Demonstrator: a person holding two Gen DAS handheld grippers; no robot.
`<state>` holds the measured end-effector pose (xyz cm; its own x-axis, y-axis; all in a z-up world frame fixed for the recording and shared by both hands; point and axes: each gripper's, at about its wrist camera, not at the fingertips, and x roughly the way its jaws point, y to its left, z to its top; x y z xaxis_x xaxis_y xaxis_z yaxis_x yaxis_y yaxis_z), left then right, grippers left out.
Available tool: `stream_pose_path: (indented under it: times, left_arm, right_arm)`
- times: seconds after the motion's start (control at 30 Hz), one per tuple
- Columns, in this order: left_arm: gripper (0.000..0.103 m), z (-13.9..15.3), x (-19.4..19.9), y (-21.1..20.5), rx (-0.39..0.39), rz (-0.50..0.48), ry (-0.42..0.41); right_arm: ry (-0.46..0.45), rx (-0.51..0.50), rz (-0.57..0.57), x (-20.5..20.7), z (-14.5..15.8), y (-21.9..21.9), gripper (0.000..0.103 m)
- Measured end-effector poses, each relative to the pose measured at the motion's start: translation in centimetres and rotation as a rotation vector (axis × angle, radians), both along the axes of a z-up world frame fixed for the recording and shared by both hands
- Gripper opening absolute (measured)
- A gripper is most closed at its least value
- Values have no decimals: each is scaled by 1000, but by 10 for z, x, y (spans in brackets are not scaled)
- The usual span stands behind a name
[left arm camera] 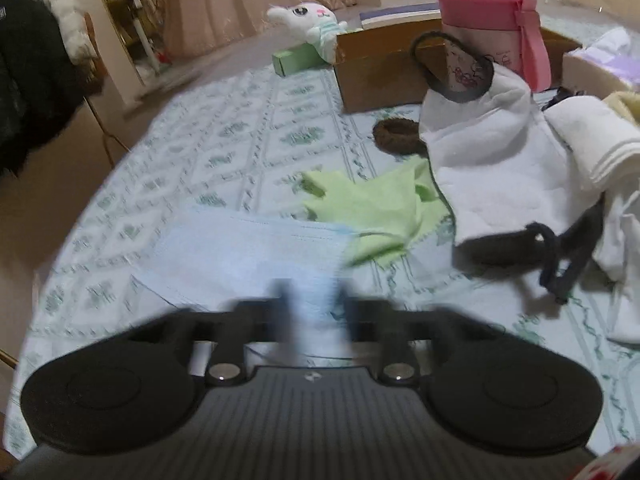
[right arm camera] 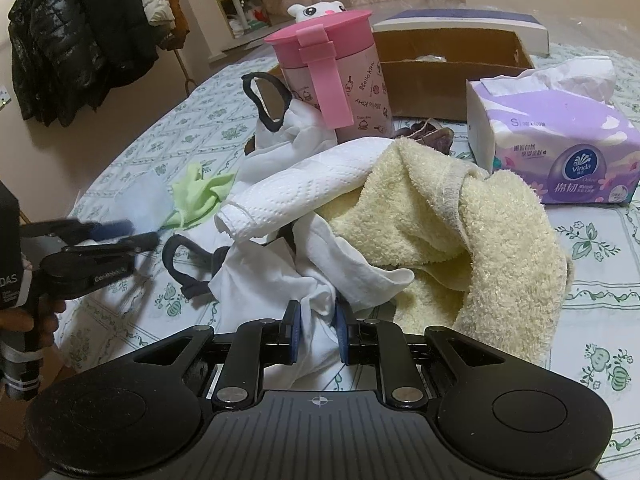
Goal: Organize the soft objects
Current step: 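Grasp the blue face mask with the left gripper while the right gripper holds the white cloth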
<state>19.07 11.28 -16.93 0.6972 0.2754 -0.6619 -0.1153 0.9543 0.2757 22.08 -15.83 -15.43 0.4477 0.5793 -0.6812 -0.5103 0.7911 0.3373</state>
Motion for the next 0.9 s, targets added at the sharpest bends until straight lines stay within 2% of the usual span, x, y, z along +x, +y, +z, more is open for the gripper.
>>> stream_pose_path:
  times: [0.13,0.33,0.43,0.47,0.5,0.53,0.6,0.7,0.8,0.83,0.9]
  left_arm:
    - [2,0,-25,9,-8,6,-10]
    - [2,10,-77,30,-116,2,38]
    - [6,17,-89,44,-190,63,63]
    - [10,20,-88,49,-222,85,57]
    - [24,24,-85,53,-247,108,38]
    - [46,27,-81,56,-267,135,18]
    - [62,33,-66,63,-330,192,-27]
    - [67,33,-35,76,-413,259,-37]
    - [69,22,-1,93,-470,368,-9]
    - [80,21,7,97,-493,398,-20]
    - [85,24,17,102,-535,427,-34]
  right_arm:
    - [-1,1,1,0,0,0,17]
    - [-4,1,1,0,-1,0,18]
    - [-8,-6,1,-1,0,2,18]
    - [-10,-9,2,-1,0,2,18]
    - [-11,-11,2,-2,0,3,18]
    - [-11,-11,2,-2,0,3,18]
    - [-8,-10,0,-1,0,3,18]
    - [-4,-9,0,-1,0,3,18]
    - [-1,-6,0,0,0,3,18]
    - [-1,-5,1,1,-1,3,18]
    - [-2,-4,5,1,-1,3,18]
